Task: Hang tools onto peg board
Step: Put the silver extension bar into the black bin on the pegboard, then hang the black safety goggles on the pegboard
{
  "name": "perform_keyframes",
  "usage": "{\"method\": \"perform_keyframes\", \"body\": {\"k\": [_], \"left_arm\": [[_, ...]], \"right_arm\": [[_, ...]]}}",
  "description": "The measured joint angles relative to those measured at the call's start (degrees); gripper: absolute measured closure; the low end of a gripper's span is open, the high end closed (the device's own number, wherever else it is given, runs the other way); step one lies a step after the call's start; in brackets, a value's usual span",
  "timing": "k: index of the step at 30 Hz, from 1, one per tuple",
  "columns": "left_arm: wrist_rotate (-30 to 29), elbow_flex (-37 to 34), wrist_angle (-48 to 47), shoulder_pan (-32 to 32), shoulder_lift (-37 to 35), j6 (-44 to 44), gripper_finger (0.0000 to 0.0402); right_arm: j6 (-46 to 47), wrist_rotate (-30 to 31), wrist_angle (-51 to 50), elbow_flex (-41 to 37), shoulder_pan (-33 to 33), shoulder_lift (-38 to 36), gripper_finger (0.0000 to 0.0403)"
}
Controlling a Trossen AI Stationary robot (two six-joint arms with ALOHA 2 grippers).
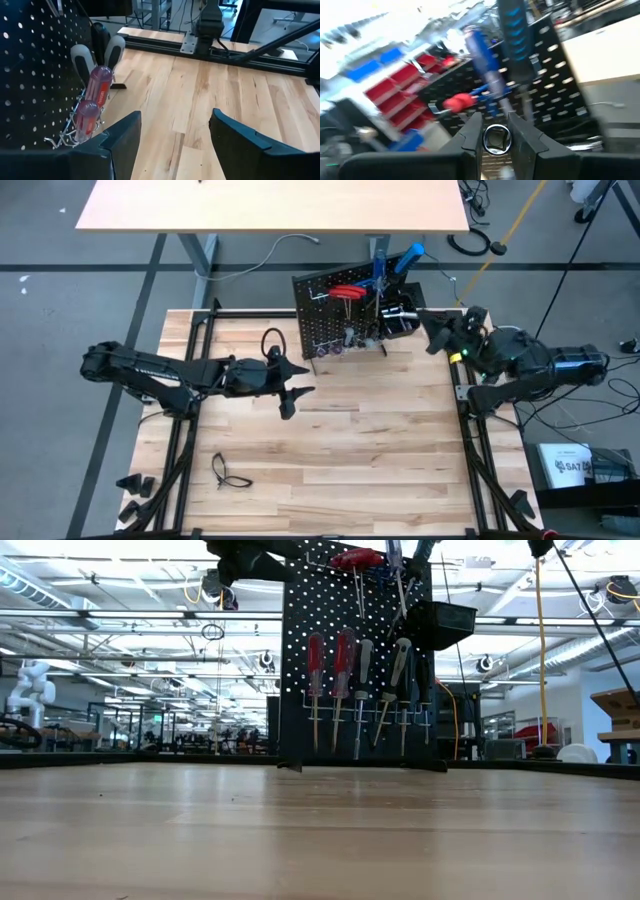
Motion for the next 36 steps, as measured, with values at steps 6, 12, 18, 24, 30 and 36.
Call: {"method": "perform_keyframes", "body": {"k": [6,12,18,24,30,36], "left_arm": [[-0.8,0.0,0.6,0.0,0.0,0.0,0.0166],[-1.1,0.0,0.6,0.0,0.0,-1.5,0.0166],[-1.0,0.0,0.4,0.0,0.0,-4.1,0.0166],[-0.8,0.0,0.3,0.0,0.0,-4.5,0.0166],[-0.6,0.0,0.4,0.0,0.0,-4.5,0.0166],[-0.6,0.0,0.3,0.0,0.0,-4.5,0.0166]], "right_arm": [[2.0,-0.9,-15.3,5.4,-6.6,3.5,0.0349],[2.7,-6.3,-16.9,5.6,-12.1,8.2,0.0349],[1.5,-6.9,-16.5,5.6,-16.3,11.4,0.0349],[0.1,-11.7,-15.3,5.6,-19.6,13.8,0.0349],[-3.7,-14.5,-12.8,5.6,-21.4,15.5,0.0303],[-4.6,-14.2,-13.1,5.6,-22.3,14.8,0.0212]]}}
